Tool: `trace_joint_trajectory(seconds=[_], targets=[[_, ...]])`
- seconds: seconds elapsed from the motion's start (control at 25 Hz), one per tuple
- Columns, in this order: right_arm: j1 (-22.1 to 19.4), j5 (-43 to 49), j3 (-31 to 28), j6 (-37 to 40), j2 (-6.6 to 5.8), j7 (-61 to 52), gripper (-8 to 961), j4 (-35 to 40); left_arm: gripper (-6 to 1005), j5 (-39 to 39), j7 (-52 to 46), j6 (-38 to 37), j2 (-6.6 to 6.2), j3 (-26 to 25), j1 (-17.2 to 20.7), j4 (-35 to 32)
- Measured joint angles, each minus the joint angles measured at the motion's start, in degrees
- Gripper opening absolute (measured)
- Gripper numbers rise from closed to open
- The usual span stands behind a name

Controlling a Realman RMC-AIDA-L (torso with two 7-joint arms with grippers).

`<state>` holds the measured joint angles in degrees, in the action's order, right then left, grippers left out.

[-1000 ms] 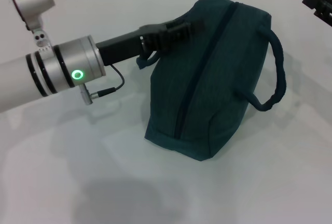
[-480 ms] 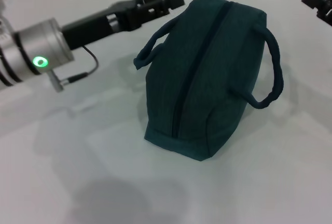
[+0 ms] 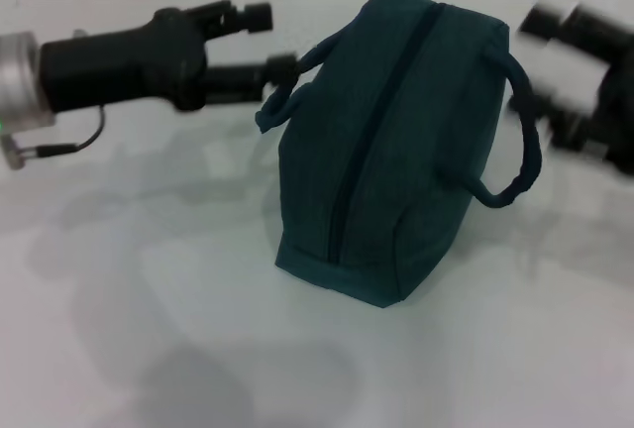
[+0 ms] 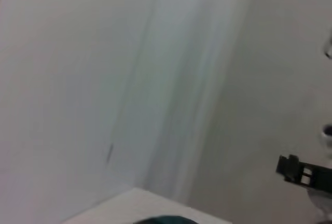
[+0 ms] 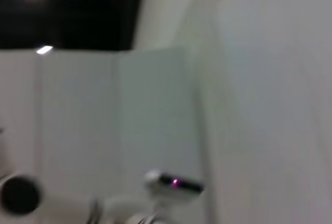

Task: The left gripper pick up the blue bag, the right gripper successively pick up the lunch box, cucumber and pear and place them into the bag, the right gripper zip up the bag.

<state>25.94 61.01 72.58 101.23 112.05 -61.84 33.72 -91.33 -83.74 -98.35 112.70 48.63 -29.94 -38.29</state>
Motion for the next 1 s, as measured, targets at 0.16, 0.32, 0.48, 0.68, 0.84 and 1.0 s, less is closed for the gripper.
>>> trace_joint_trajectory(seconds=[0.16,0.32,0.48,0.68,0.84,1.0], targets=[[-0.3,8.3,-0.1,0.5,1.61,0.9,726,3.6,894,-0.7,4.9,-6.3,-1.25,-0.1,2.0,-0.9],[-0.5,13.4,0.2,-0.7,3.21,2.1,724,3.7,894,-1.4,6.9,-12.2,-1.90,0.1,3.8,-1.3],[-0.5,14.2,2.1,-2.9,3.43,2.7,723,2.4,894,-2.8,9.7,-15.3,-1.70,0.2,6.3,-1.3],[-0.3,14.3,4.7,-4.8,3.75,2.9,725,1.7,894,-4.8,13.4,-15.5,-0.85,0.3,8.8,1.1],[-0.4,14.2,6.4,-6.4,3.79,2.9,726,1.7,894,-6.9,15.2,-15.6,0.03,0.4,9.5,2.4],[-0.5,14.2,7.0,-7.0,3.84,2.9,726,1.7,894,-7.3,15.7,-15.6,0.25,0.3,9.9,3.1]])
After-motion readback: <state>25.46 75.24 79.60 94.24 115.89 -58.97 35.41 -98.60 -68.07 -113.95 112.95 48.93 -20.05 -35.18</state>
